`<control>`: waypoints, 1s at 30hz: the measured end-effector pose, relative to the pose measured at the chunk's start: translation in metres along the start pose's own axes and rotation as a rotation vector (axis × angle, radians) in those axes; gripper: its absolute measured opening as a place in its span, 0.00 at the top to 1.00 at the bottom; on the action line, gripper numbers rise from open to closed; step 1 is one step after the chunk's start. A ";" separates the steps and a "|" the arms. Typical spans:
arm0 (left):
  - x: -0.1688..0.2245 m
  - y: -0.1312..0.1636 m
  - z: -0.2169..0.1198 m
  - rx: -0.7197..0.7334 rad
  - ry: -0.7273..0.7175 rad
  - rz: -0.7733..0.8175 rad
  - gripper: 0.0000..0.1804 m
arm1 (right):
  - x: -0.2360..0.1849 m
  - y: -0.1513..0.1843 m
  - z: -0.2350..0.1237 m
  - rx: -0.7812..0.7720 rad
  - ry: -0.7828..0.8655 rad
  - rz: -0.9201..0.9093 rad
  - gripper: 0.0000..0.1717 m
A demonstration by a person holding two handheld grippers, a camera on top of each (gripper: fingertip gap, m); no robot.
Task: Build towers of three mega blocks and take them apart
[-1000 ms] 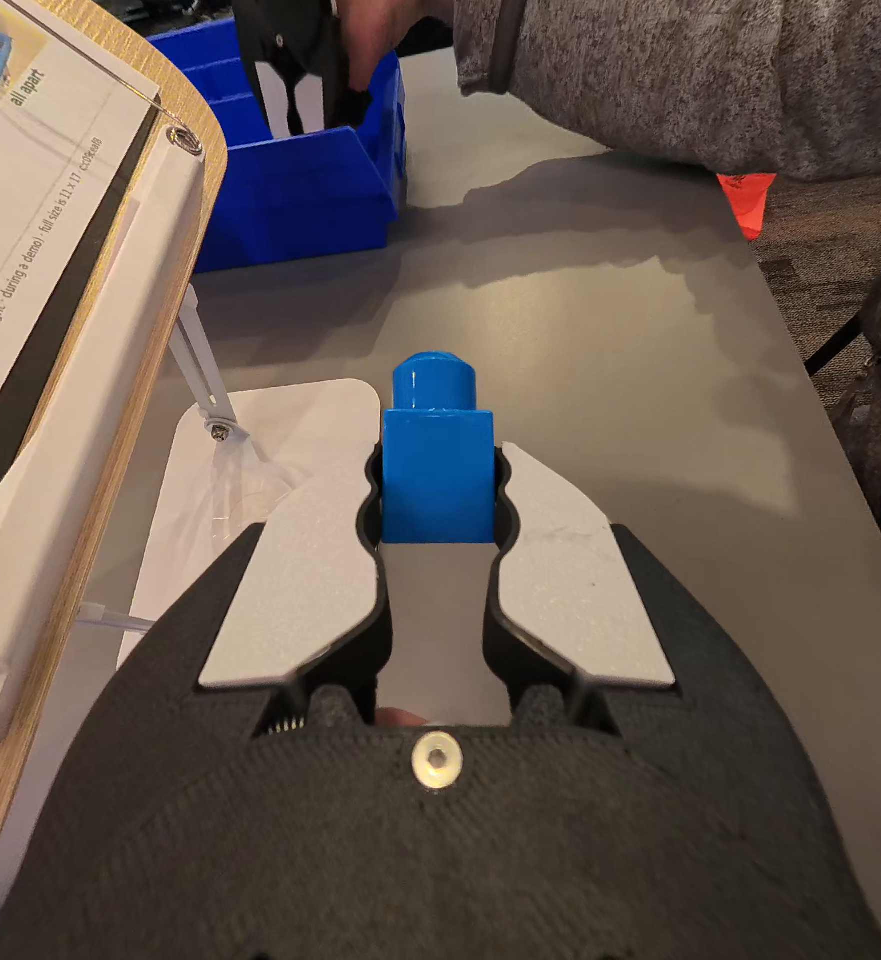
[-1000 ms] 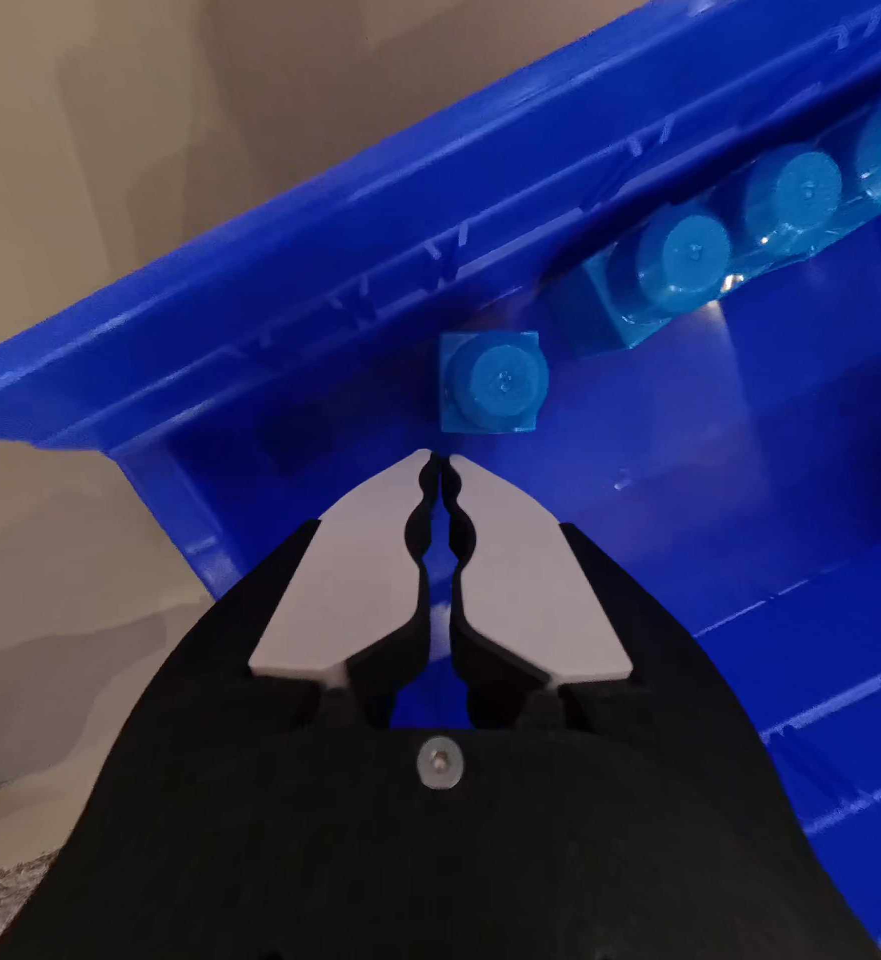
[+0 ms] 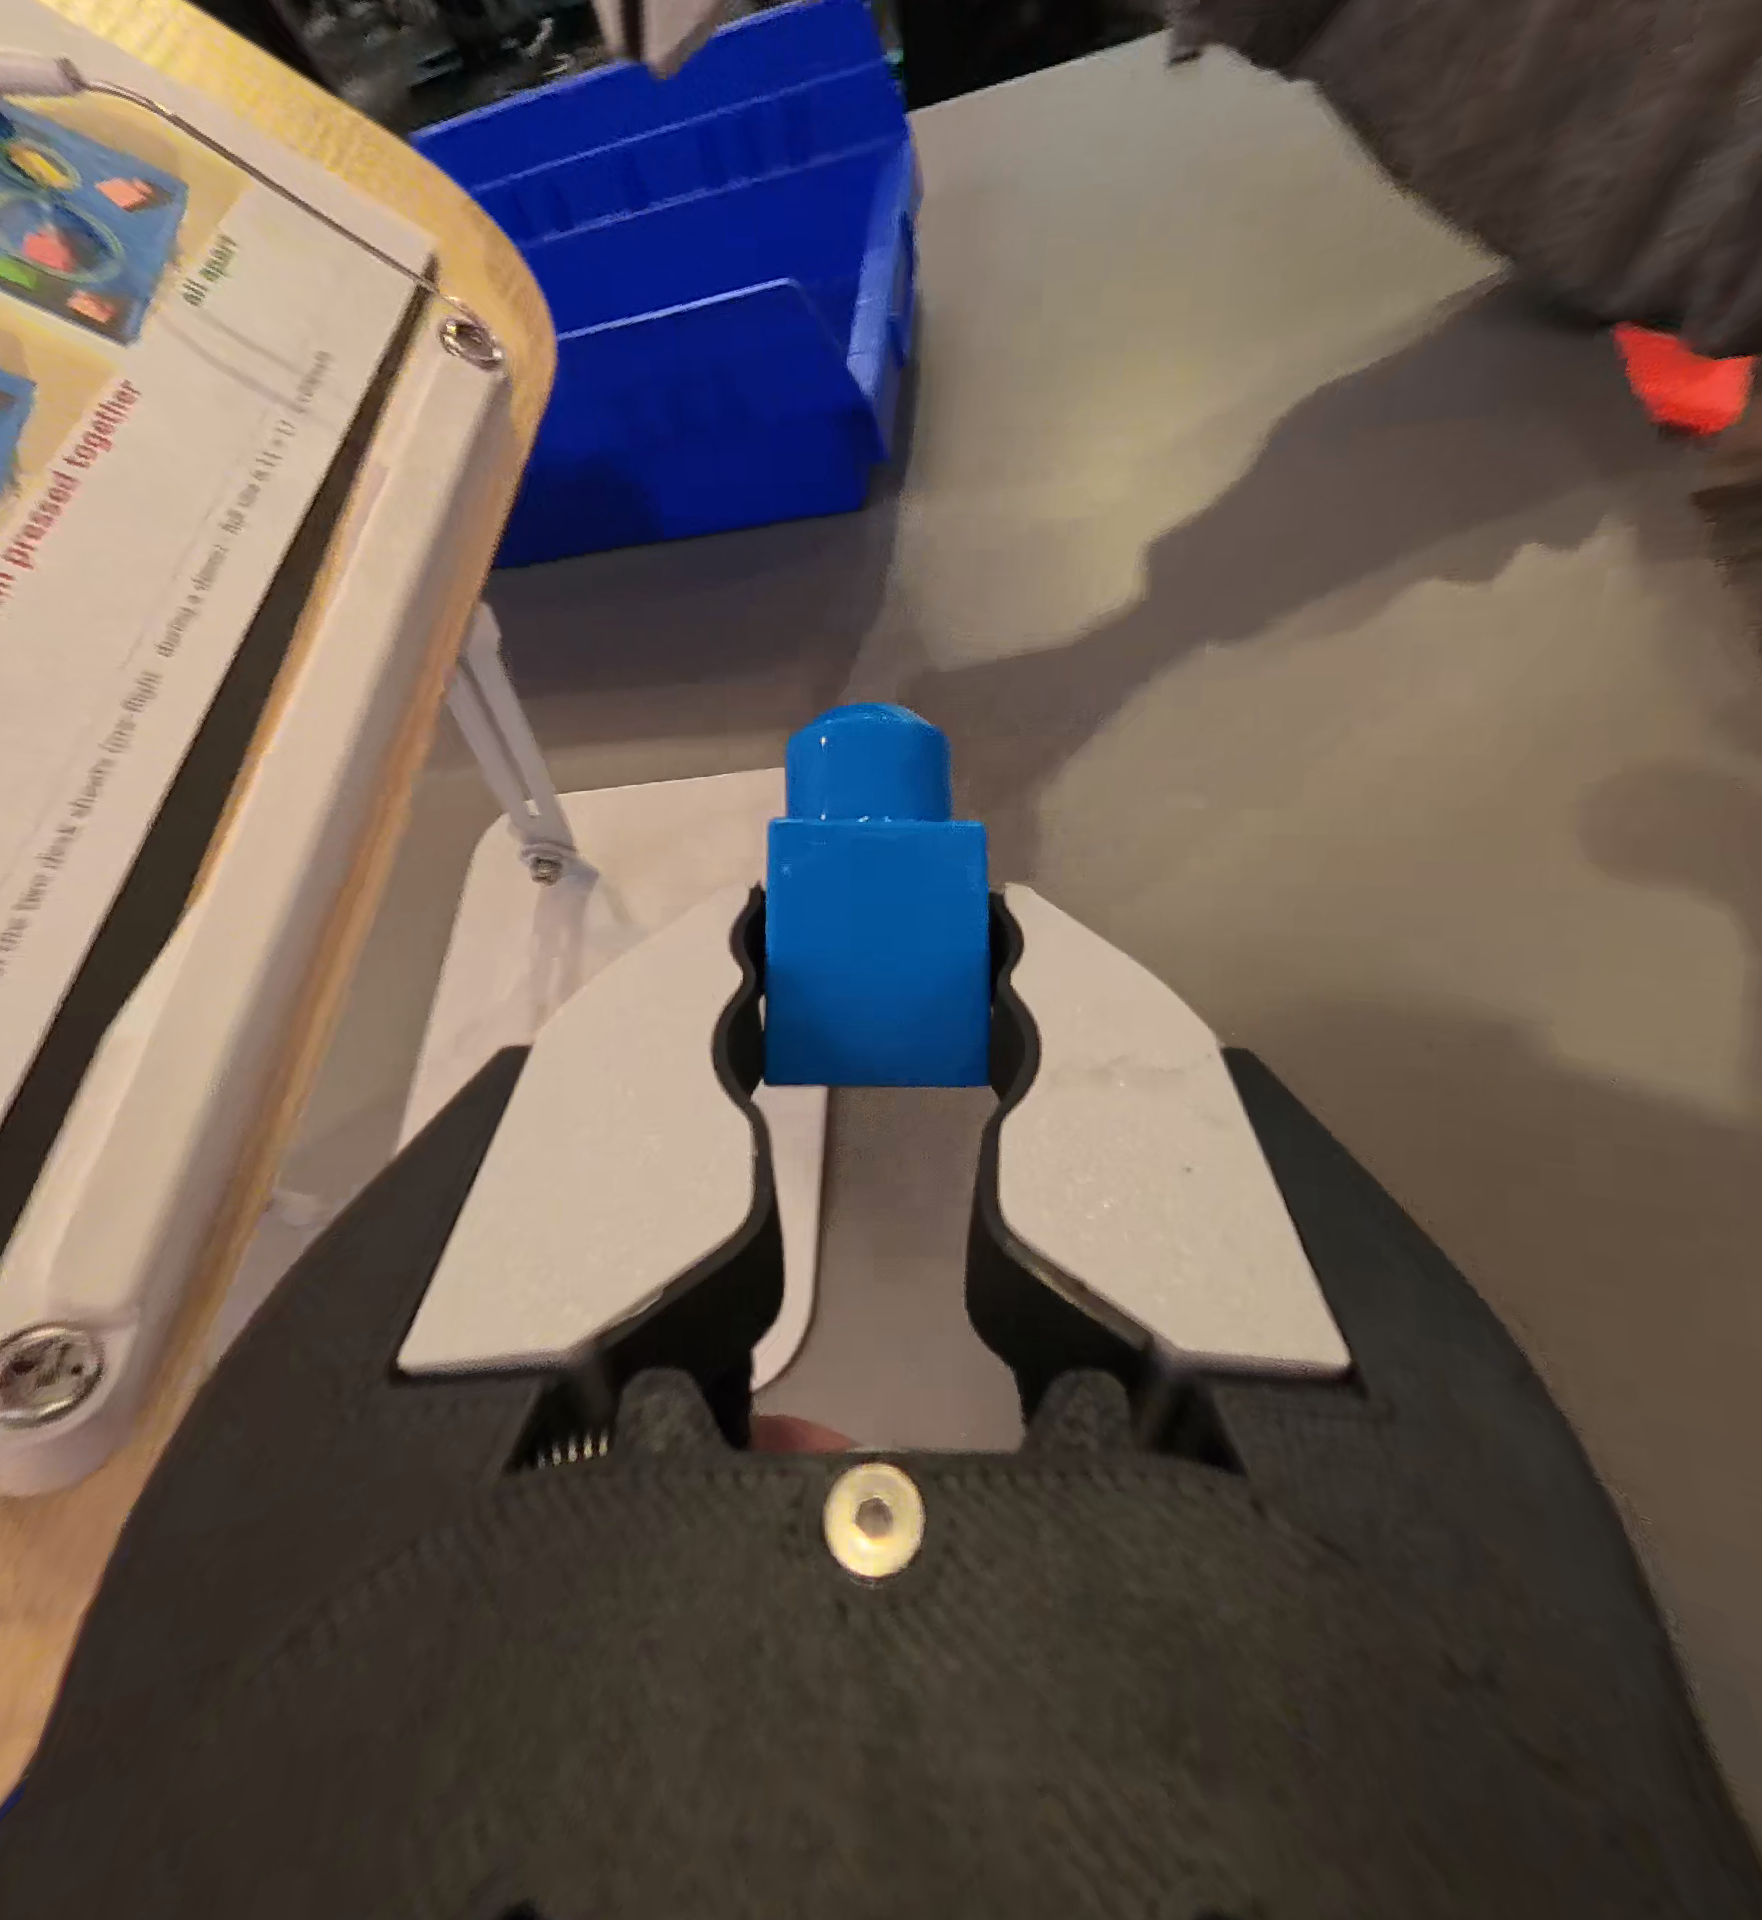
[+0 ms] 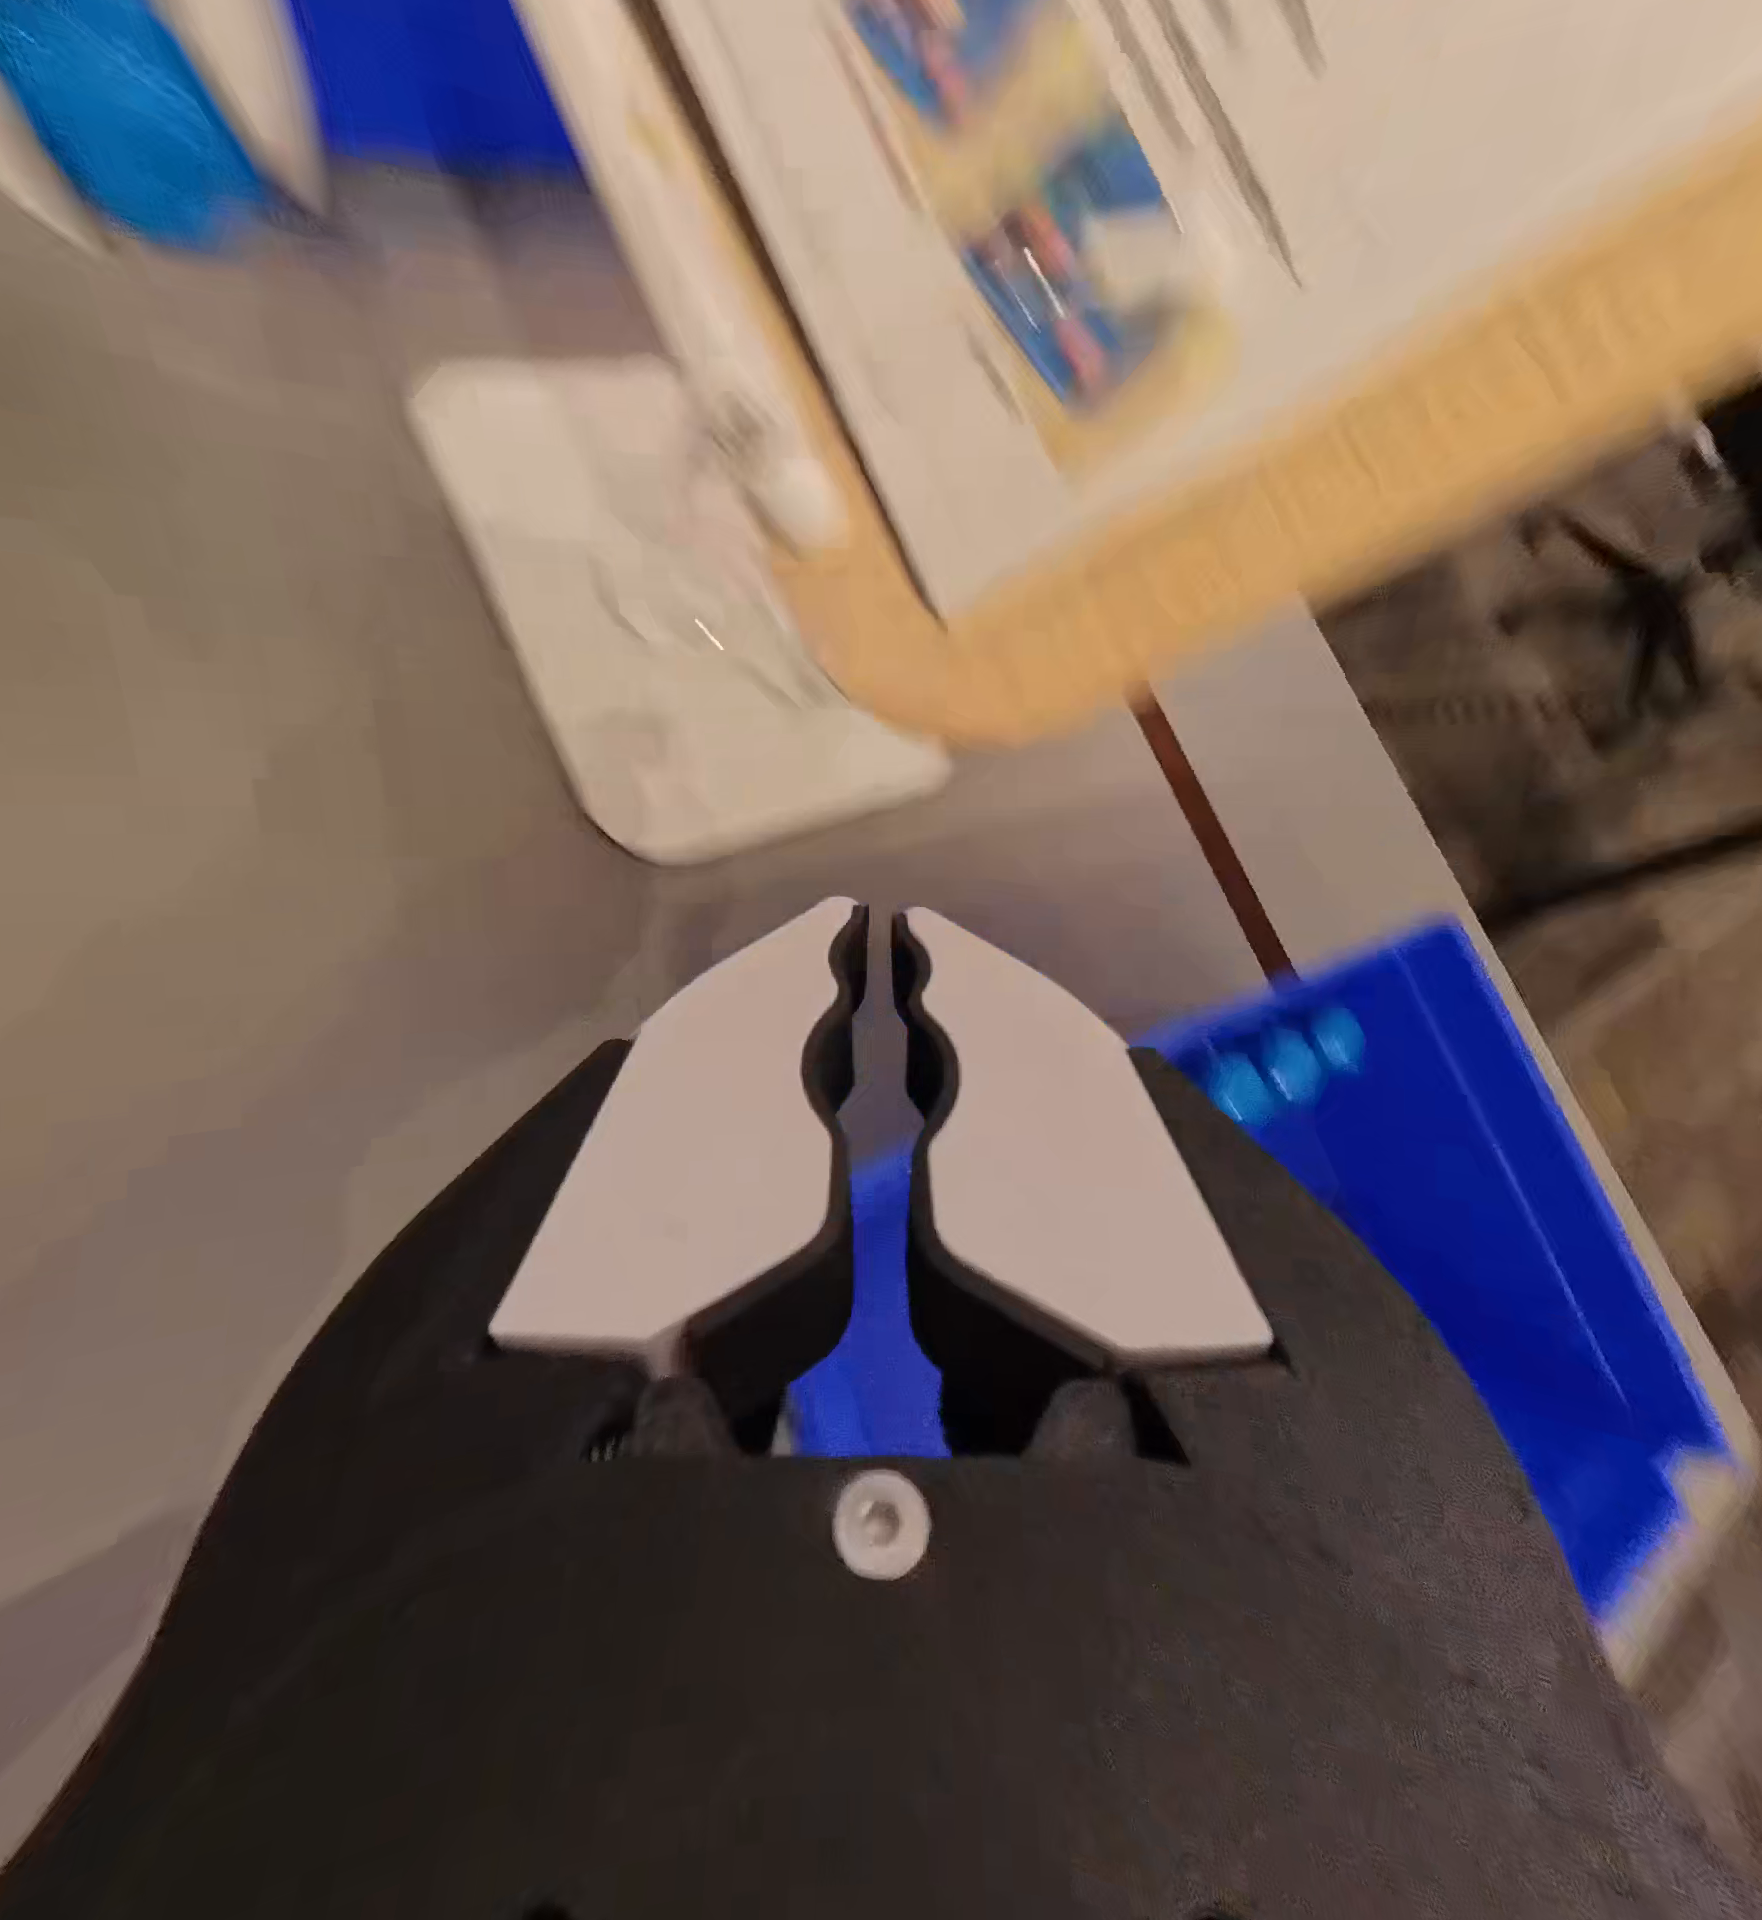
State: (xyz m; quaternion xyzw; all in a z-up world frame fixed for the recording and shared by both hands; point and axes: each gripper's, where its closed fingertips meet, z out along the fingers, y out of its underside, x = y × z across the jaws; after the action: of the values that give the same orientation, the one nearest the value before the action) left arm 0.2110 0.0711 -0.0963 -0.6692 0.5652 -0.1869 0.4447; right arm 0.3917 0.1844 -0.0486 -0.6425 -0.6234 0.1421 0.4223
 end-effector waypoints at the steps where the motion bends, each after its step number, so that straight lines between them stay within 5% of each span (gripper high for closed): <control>1: -0.001 -0.002 0.000 -0.009 -0.028 0.022 0.79 | -0.022 -0.023 0.003 0.061 -0.051 -0.007 0.97; 5: -0.007 -0.011 -0.003 -0.058 -0.198 0.137 0.78 | -0.096 -0.087 0.035 0.275 -0.310 0.187 0.88; 11: -0.015 -0.025 -0.014 -0.099 -0.460 0.386 0.78 | -0.135 -0.118 0.071 0.554 -0.701 0.663 0.76; 13: -0.011 -0.029 -0.014 -0.097 -0.495 0.451 0.79 | -0.142 -0.119 0.084 0.544 -0.705 0.675 0.68; 18: -0.007 -0.027 -0.005 -0.164 -0.538 0.550 0.79 | -0.158 -0.134 0.094 0.565 -0.717 0.628 0.64; 22: -0.007 -0.026 -0.002 -0.188 -0.555 0.571 0.78 | -0.162 -0.136 0.096 0.556 -0.674 0.561 0.79; 27: -0.008 -0.027 -0.001 -0.172 -0.548 0.555 0.78 | -0.160 -0.135 0.095 0.540 -0.637 0.545 0.79; 30: -0.010 -0.028 -0.001 -0.146 -0.517 0.457 0.65 | -0.147 -0.130 0.080 0.527 -0.596 0.505 0.79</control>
State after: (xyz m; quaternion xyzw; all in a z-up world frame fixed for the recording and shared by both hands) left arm 0.2236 0.0784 -0.0707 -0.5806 0.5811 0.1340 0.5543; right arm 0.2196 0.0611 -0.0543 -0.5760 -0.4843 0.5723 0.3258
